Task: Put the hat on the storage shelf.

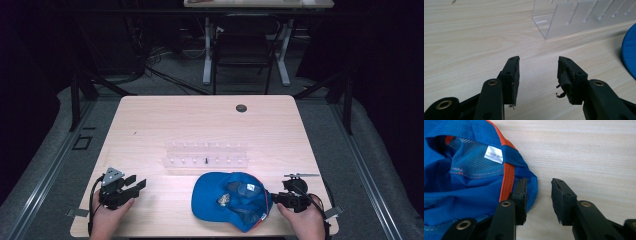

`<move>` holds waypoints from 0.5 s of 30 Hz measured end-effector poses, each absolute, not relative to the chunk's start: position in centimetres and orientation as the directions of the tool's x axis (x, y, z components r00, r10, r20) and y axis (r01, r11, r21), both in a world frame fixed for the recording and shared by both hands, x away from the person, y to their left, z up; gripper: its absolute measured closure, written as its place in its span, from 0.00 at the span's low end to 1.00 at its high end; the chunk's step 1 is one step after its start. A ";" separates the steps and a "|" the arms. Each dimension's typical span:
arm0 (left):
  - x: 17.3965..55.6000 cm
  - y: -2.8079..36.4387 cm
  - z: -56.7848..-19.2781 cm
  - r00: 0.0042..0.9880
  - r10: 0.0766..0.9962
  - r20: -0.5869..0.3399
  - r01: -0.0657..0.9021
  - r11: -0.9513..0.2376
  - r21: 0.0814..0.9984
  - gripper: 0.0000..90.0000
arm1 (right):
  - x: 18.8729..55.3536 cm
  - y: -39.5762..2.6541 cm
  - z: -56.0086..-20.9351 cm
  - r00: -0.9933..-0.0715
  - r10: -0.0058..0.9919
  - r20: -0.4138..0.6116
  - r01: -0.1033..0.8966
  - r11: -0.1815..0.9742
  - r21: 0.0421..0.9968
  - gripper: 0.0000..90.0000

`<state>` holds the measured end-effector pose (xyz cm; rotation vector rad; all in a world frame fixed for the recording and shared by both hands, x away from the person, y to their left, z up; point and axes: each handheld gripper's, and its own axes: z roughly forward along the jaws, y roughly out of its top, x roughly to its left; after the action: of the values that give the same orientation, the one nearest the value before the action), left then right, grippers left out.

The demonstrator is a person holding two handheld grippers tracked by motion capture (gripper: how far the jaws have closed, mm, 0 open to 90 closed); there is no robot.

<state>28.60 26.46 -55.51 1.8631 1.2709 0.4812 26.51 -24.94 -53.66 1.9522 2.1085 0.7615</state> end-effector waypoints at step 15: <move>28.6 26.4 -55.6 0.423 0.898 -0.124 0.588 -0.168 0.791 0.59 | 27.6 -23.2 -54.9 -0.142 0.977 0.158 0.908 0.064 0.415 0.73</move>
<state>28.65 26.42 -55.58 1.8678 1.2671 0.4825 27.58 -23.18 -54.94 1.9422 2.1658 0.6360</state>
